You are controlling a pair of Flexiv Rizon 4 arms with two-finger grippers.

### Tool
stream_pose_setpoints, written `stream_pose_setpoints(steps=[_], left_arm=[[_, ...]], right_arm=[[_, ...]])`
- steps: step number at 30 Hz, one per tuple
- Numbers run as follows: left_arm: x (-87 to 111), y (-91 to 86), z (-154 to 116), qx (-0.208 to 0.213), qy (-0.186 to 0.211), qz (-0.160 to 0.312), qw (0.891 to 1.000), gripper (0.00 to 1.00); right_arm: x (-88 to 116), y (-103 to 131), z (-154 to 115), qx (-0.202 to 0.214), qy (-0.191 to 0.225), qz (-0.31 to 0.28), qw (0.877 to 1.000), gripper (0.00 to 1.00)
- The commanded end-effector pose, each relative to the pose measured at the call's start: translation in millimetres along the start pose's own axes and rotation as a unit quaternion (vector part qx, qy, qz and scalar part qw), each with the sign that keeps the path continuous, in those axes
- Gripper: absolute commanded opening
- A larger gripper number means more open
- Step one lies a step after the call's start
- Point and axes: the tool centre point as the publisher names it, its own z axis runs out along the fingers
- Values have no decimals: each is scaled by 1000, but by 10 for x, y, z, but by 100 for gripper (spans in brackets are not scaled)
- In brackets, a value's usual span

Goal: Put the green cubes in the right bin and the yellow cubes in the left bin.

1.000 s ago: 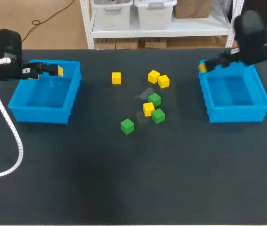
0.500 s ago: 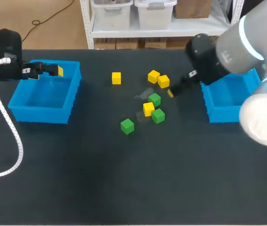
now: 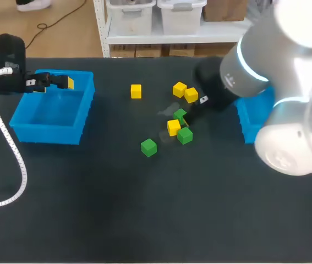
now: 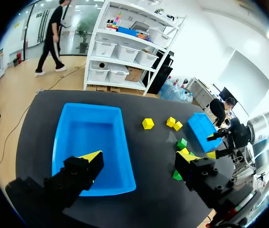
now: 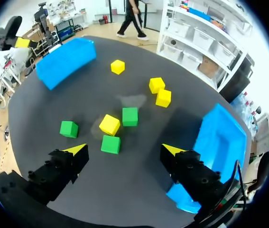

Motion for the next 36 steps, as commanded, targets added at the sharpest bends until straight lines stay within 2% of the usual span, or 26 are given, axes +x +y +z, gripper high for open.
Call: stream_pose_setpoints(steps=[1, 7, 23, 34, 35, 36], left_arm=[[14, 20, -1, 5, -3, 1, 1000, 100], [14, 20, -1, 5, -3, 1, 1000, 100], [14, 20, -1, 5, -3, 1, 1000, 100], [14, 20, -1, 5, -3, 1, 1000, 100], [14, 20, -1, 5, -3, 1, 1000, 100], [14, 20, -1, 5, -3, 1, 1000, 100]], right_arm=[[-53, 70, 138, 8, 9, -8, 1000, 100], [-36, 135, 262, 12, 26, -20, 999, 100], [166, 186, 592, 18, 65, -29, 997, 100], [183, 189, 880, 21, 85, -36, 996, 100], [179, 179, 915, 27, 88, -36, 995, 56], [180, 169, 942, 30, 91, -33, 995, 20]])
